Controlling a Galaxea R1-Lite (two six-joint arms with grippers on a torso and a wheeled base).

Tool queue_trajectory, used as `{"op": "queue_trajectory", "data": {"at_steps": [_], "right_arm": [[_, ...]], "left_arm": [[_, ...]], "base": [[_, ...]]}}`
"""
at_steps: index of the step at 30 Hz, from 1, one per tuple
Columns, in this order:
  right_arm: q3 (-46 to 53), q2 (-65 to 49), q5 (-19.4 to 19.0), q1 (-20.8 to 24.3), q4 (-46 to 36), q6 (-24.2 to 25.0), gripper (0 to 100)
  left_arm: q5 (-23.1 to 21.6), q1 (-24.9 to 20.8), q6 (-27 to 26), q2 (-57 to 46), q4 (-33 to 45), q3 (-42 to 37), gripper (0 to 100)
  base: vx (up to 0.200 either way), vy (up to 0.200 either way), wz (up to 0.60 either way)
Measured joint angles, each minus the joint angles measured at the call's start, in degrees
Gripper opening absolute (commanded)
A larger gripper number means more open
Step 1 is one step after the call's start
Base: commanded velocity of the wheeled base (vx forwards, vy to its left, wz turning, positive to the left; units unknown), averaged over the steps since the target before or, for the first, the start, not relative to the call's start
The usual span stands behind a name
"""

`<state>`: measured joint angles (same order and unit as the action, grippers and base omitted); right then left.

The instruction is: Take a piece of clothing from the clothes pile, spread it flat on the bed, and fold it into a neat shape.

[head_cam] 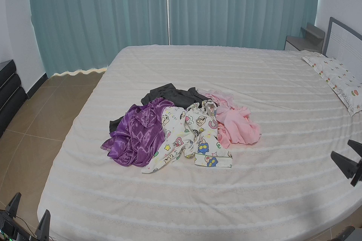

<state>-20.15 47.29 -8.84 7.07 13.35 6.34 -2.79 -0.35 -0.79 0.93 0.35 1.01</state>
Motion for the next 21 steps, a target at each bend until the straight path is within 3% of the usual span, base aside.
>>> {"op": "queue_trajectory", "data": {"at_steps": [15,21], "right_arm": [[-13.53,42.64,0.57,8.14,16.70,13.39,100],[-22.02,59.93,2.52,10.92,21.46,18.42,100]], "left_arm": [[-0.02,0.00,0.00,0.00,0.00,0.00,100],[0.00,0.02,0.00,0.00,-0.02,0.00,100]], "base": [[0.000,0.000,0.00],[0.000,0.000,0.00]]}}
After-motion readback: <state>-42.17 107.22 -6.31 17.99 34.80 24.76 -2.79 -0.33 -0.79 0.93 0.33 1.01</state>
